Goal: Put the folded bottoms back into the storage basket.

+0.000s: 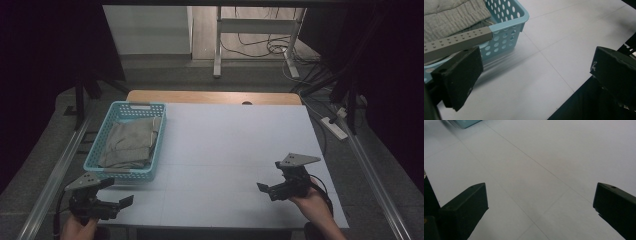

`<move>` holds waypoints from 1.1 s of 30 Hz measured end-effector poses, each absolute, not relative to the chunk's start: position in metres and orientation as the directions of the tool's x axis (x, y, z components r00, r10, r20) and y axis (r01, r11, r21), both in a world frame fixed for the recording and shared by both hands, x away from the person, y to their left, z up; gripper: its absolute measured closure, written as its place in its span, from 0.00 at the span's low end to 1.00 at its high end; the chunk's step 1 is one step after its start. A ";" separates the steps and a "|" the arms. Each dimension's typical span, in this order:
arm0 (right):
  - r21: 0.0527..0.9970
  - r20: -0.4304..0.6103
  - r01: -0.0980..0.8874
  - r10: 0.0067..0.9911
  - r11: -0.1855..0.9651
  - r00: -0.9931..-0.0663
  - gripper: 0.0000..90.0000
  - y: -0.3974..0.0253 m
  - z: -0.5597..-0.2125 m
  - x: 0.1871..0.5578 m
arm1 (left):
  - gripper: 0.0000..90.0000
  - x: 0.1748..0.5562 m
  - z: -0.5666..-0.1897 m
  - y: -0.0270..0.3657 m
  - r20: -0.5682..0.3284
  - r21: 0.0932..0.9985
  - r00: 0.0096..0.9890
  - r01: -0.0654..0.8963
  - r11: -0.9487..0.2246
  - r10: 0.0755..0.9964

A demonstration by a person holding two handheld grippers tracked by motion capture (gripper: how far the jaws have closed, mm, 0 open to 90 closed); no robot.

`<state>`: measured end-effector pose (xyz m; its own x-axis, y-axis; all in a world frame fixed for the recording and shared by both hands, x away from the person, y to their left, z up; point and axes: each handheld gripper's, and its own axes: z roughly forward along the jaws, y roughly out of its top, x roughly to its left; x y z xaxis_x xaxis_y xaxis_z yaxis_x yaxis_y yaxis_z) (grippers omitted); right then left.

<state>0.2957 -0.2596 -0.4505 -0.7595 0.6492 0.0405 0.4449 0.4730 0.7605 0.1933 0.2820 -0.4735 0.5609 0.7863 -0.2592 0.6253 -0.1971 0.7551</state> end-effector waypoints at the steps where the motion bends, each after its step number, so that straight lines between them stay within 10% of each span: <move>1: 0.761 0.041 0.447 0.653 0.470 -0.756 0.00 -0.262 -0.451 0.295 | 0.00 0.193 -0.473 0.282 -0.259 0.755 0.561 0.625 -0.197 0.786; 33: 0.774 0.083 0.532 0.779 0.342 -0.622 0.00 -0.335 -0.450 0.262 | 0.00 0.194 -0.473 0.281 -0.252 0.753 0.559 0.626 -0.202 0.790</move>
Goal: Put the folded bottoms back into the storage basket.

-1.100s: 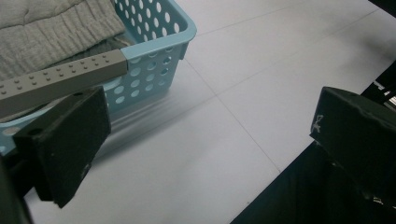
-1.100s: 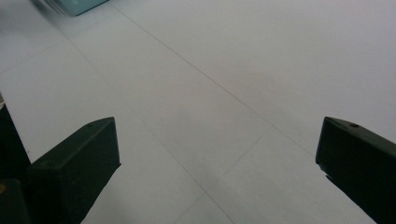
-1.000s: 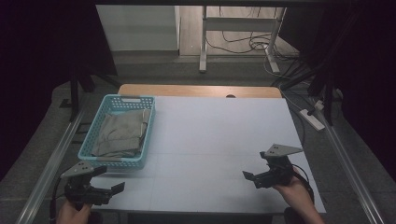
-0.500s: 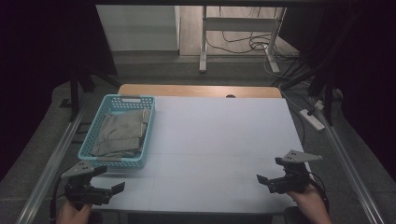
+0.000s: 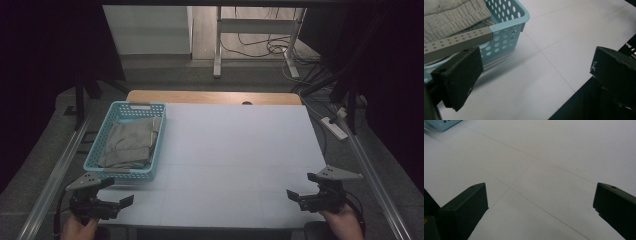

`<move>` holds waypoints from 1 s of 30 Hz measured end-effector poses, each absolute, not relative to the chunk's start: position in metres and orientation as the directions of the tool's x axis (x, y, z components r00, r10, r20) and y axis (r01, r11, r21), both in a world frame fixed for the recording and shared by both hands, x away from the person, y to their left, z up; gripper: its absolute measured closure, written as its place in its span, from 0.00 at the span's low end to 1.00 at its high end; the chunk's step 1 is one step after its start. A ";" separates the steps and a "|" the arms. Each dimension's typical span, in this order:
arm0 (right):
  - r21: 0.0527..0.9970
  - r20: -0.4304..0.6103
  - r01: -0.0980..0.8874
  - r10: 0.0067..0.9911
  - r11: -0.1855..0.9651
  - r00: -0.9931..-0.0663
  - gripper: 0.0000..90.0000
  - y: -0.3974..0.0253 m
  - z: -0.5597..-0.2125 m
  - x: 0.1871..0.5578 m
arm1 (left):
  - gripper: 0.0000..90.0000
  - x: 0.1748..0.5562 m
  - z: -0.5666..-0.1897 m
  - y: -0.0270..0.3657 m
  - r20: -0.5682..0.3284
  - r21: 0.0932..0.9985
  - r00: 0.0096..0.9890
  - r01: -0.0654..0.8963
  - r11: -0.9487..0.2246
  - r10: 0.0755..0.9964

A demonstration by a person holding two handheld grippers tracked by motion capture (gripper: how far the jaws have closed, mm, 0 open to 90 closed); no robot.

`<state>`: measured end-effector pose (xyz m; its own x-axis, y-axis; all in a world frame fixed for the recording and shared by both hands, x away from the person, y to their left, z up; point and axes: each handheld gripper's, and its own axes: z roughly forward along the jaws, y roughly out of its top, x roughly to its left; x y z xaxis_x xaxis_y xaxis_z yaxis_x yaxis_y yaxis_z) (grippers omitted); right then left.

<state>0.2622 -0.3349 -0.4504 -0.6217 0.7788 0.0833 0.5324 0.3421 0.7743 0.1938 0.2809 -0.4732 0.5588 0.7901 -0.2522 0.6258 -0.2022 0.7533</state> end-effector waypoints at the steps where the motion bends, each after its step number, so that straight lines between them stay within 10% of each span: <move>1: 0.776 0.084 0.532 0.782 0.337 -0.618 0.00 -0.336 -0.450 0.261 | 0.00 0.194 -0.473 0.281 -0.252 0.753 0.559 0.626 -0.202 0.790; 30: 0.748 0.027 0.565 0.835 0.347 -0.549 0.00 -0.343 -0.448 0.243 | 0.00 0.196 -0.474 0.279 -0.258 0.733 0.552 0.646 -0.212 0.793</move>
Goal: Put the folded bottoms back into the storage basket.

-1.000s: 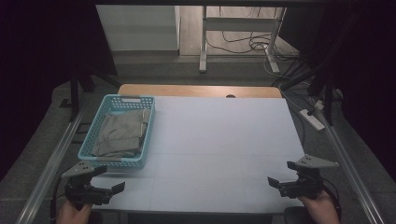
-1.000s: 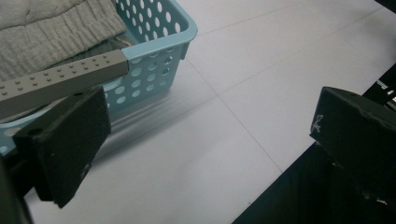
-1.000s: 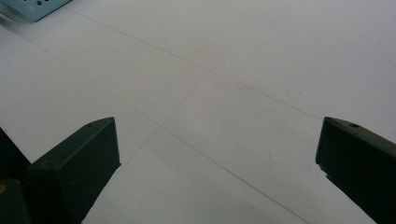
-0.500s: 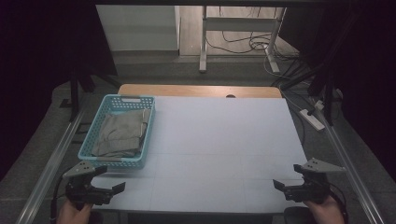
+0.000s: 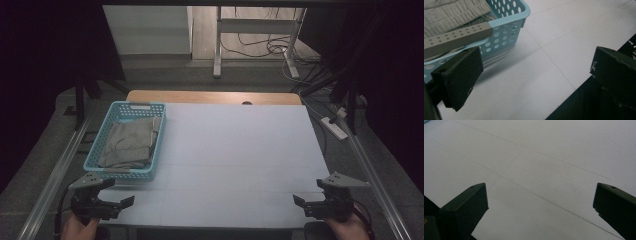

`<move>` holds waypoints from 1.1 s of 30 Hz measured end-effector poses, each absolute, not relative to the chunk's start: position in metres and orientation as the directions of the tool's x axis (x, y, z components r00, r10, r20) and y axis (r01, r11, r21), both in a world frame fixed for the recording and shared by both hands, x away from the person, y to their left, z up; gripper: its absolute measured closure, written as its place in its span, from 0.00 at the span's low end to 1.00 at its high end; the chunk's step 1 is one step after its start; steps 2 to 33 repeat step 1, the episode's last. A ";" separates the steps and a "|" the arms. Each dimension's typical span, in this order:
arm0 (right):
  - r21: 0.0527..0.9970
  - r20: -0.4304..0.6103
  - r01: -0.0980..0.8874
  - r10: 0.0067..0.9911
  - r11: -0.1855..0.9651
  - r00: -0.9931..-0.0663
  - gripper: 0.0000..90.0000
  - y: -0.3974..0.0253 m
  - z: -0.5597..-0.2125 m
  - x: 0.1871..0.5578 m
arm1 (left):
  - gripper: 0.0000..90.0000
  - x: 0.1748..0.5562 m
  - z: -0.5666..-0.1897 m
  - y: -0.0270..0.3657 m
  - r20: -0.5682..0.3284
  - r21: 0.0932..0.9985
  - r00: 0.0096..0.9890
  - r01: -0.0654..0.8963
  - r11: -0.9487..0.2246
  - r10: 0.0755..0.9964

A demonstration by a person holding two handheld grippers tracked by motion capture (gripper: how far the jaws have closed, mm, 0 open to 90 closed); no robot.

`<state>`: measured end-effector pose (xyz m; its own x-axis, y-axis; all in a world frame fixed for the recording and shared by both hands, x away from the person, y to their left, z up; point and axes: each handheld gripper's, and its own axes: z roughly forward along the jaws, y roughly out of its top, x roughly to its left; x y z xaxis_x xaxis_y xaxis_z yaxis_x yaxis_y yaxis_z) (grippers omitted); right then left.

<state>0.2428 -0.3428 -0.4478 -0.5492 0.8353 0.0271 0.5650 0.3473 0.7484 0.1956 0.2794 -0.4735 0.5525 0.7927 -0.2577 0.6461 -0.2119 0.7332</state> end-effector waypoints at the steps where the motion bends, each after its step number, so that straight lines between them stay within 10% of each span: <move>1: 0.747 0.022 0.565 0.836 0.351 -0.549 0.00 -0.343 -0.448 0.243 | 0.00 0.196 -0.473 0.279 -0.266 0.734 0.552 0.647 -0.205 0.791; 33: 0.747 0.022 0.565 0.836 0.351 -0.549 0.00 -0.343 -0.448 0.243 | 0.00 0.196 -0.473 0.279 -0.266 0.734 0.552 0.647 -0.205 0.791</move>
